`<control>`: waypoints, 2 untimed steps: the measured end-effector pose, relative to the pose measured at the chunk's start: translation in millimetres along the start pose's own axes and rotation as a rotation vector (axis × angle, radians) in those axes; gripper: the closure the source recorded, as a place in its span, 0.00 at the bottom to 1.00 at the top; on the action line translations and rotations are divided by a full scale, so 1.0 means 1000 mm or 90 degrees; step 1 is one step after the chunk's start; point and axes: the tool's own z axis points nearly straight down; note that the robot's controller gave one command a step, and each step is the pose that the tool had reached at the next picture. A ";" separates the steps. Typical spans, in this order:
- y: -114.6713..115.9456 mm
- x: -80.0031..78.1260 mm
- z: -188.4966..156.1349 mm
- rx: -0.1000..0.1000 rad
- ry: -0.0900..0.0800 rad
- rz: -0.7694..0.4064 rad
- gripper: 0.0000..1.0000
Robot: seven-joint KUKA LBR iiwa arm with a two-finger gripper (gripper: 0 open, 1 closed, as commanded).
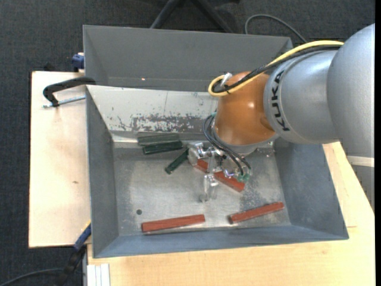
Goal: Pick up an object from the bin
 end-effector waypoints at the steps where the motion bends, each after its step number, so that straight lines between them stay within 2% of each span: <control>1: -0.049 -0.020 -0.003 0.003 -0.004 0.020 0.00; 2: -0.061 -0.014 -0.004 0.001 -0.004 -0.048 0.00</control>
Offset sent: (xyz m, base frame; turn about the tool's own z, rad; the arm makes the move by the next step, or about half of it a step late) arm 0.0268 -0.0412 0.0009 0.0262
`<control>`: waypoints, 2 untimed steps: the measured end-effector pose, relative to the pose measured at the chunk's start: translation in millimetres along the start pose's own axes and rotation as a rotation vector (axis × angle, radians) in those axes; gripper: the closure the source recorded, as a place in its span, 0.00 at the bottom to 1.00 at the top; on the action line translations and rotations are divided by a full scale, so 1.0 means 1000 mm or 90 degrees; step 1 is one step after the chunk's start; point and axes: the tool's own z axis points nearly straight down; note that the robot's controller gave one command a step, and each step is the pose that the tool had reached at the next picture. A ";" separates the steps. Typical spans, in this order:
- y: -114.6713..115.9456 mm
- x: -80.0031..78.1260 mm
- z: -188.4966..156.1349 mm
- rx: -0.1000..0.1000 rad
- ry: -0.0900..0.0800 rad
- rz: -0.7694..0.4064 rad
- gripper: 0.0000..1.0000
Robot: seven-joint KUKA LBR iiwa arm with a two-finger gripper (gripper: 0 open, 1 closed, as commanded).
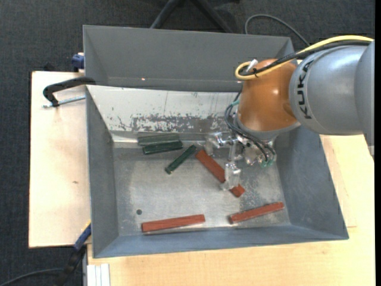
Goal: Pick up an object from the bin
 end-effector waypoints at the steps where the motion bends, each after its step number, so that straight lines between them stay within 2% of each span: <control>1: 0.000 0.001 0.001 -0.001 0.002 0.000 1.00; 2: -0.001 -0.004 -0.031 0.001 -0.001 0.004 1.00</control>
Offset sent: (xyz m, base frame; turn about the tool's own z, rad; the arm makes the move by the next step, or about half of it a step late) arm 0.0000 0.0000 0.0000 0.0000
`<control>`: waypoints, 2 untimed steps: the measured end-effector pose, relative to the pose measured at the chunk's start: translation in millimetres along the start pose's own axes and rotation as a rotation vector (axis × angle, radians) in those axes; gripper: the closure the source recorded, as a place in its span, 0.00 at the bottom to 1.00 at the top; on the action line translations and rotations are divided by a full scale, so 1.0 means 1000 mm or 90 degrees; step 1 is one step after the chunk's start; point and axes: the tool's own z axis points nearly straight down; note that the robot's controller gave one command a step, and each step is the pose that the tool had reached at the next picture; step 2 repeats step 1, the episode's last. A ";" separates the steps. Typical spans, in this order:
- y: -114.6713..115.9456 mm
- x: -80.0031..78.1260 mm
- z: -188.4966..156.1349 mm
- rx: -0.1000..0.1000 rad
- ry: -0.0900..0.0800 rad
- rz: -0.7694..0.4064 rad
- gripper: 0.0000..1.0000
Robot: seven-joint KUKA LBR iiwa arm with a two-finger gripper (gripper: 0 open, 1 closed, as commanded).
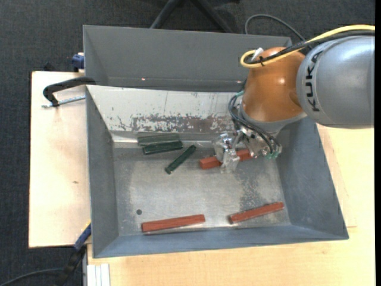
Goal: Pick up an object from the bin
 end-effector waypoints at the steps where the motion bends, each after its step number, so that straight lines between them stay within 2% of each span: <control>1: 0.070 0.001 -0.115 -0.001 -0.003 0.017 1.00; 2: 0.070 0.001 -0.115 -0.001 -0.003 0.017 1.00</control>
Offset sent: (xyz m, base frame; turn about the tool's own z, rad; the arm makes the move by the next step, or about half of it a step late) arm -0.0249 0.0623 0.1085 0.0316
